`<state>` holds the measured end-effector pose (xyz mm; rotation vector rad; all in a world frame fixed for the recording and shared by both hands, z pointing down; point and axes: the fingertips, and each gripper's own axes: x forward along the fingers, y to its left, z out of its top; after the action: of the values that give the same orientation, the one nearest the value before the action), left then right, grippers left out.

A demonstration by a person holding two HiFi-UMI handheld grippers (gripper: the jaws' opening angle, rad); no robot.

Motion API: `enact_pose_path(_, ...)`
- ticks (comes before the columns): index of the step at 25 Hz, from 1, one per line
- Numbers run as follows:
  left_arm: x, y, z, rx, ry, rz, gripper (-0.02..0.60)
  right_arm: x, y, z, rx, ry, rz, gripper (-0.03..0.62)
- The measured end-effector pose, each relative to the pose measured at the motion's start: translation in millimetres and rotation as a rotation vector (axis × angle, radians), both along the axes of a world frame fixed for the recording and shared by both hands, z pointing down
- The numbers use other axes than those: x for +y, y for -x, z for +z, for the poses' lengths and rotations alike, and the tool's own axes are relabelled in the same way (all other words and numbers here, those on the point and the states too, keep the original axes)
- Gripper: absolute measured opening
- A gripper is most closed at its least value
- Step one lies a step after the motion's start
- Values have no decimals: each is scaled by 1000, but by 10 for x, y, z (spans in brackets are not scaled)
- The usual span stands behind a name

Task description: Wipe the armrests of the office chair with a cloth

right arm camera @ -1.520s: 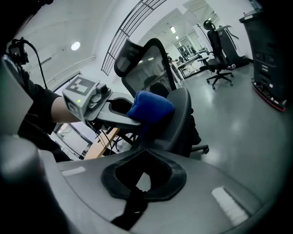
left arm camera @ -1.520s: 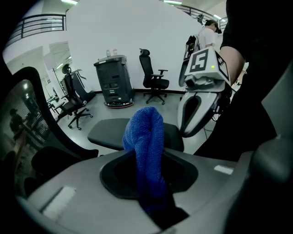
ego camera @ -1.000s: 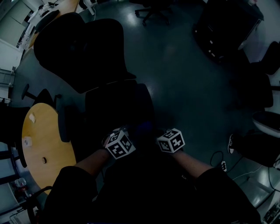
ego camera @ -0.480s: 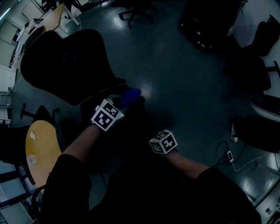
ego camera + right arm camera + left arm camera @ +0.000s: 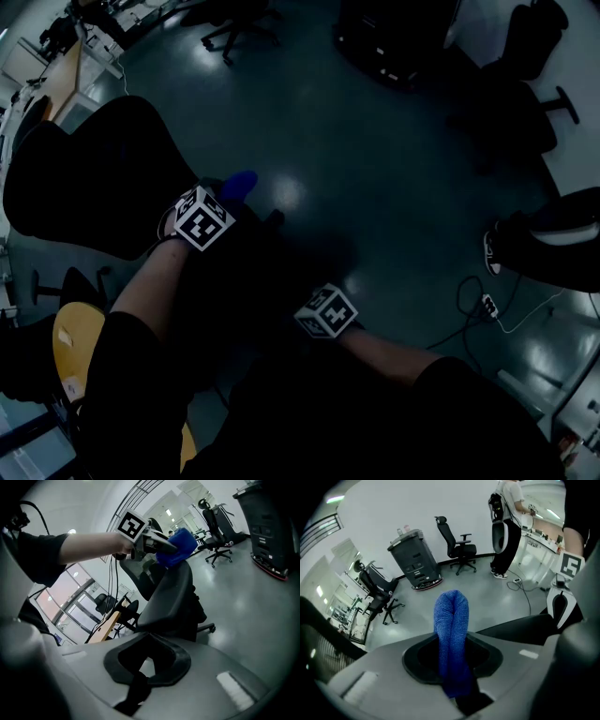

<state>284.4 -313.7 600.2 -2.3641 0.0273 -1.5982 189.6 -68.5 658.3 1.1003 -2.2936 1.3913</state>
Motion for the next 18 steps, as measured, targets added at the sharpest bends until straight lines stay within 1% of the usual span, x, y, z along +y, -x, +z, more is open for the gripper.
enact_pose_path(2,-90,-85,26,-30,-27,31,121,-3,-19,8,-3,7,-1,4)
enact_pose_path(5,-48,-160,132,-77,-22,88,121,-35,-46,-2,-3,10,0,5)
enact_pose_path(8,212,-176,260,-114,-23,190,120,-53,-67,-11,0,8,0,5)
enact_pose_path(12,571,-228,246,-123,-42,324,120,-43,-127,18,4,13,5,5)
enact_pose_path(15,879,-161,255,-146,-59,440,120,-26,-135,27,1,25,14,5)
enact_pose_path(16,976,-133,254,-150,-61,467,119,-16,-138,28,-1,32,16,5)
enact_pose_path(18,1186,-88,222,-145,-39,502,118,-2,-137,24,-9,45,20,5)
